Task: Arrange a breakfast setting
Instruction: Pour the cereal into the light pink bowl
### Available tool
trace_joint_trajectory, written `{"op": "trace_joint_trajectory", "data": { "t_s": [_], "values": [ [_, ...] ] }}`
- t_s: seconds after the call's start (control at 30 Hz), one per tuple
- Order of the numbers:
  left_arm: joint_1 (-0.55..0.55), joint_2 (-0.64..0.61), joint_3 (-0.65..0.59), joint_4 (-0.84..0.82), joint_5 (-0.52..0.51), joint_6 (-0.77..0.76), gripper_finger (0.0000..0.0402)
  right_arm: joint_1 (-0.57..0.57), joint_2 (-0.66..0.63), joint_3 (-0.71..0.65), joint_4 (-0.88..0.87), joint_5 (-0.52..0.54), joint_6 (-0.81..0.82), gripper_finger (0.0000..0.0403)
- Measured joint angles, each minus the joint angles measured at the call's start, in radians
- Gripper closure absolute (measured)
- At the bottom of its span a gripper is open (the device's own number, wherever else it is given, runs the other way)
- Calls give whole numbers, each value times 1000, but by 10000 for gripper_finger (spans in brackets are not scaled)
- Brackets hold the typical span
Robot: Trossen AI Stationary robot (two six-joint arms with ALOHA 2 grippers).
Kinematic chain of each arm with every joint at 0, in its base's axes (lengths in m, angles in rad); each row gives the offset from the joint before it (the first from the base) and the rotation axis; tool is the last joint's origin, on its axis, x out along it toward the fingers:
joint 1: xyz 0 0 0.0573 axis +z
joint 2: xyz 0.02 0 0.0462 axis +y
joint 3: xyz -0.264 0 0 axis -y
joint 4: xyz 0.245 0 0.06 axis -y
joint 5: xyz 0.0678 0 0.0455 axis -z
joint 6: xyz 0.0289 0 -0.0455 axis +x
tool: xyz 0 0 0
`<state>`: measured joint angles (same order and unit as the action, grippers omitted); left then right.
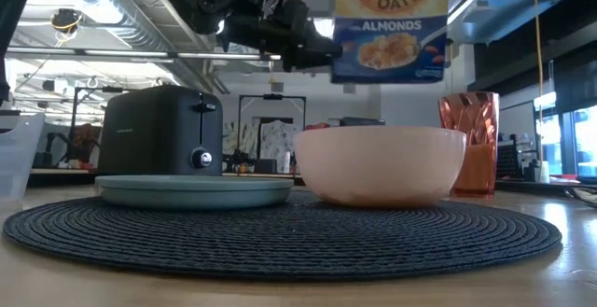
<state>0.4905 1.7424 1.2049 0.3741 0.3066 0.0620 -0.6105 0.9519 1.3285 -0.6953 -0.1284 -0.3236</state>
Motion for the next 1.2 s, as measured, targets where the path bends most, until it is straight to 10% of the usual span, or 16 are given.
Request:
{"op": "trace_joint_trajectory", "data": {
  "t_s": [0.57, 1.2],
  "values": [
    [37, -1, 46, 45, -11, 48, 97, -186, -54, -49, -65, -187, -162, 258],
    [22, -1, 52, -89, -5, 55, 97, -210, -311, -484, 105, 213, 17, 258]
  ]
}}
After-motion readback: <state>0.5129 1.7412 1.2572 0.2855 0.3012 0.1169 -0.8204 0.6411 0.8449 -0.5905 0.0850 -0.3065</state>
